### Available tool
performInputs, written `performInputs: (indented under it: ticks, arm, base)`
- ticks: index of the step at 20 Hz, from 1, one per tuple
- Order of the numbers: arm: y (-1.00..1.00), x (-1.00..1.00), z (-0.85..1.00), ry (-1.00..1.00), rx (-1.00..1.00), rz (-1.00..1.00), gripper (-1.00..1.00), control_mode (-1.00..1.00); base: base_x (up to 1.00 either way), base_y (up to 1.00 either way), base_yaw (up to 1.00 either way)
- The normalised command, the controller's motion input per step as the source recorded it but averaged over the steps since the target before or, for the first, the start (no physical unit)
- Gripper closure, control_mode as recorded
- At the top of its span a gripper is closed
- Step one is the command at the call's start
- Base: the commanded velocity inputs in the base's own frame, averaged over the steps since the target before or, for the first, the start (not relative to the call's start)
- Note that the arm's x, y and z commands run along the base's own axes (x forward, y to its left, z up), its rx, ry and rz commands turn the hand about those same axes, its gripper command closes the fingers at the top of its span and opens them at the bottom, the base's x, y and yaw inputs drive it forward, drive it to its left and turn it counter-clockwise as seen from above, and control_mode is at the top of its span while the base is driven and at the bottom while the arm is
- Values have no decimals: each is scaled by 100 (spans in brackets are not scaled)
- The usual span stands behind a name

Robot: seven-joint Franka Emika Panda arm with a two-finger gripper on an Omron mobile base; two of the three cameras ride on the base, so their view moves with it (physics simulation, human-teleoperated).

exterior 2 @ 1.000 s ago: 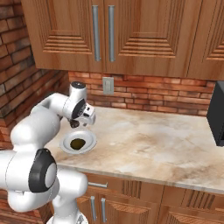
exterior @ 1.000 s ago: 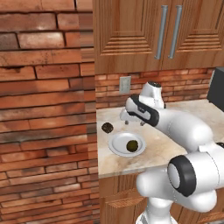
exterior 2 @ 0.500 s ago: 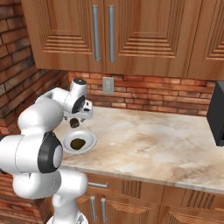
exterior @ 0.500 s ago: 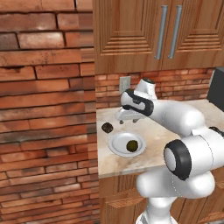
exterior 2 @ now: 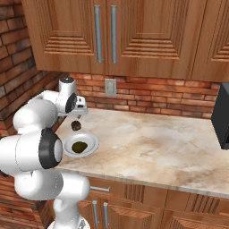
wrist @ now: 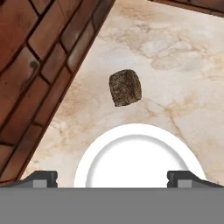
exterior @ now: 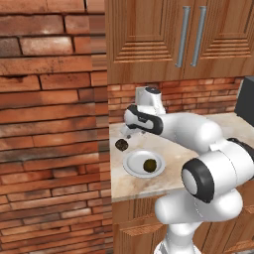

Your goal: Pick the avocado and bread from the counter and place them on the plate. Then pick the jam from the cabinet and place it next to the plate. Lastly close the cabinet door.

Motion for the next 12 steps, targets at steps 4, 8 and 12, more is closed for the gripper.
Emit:
performInputs:
  ticks: [4,8,12]
  arm:
    - [21,0,-13,-17,-12,0,-100,-100]
    - [19,8,-17,-2,-9,0,-100,-100]
    - [8,16,-5,0,-5,0,-100,-100]
  base:
    - [0,0,0]
    - [0,0,0]
    - [0,0,0]
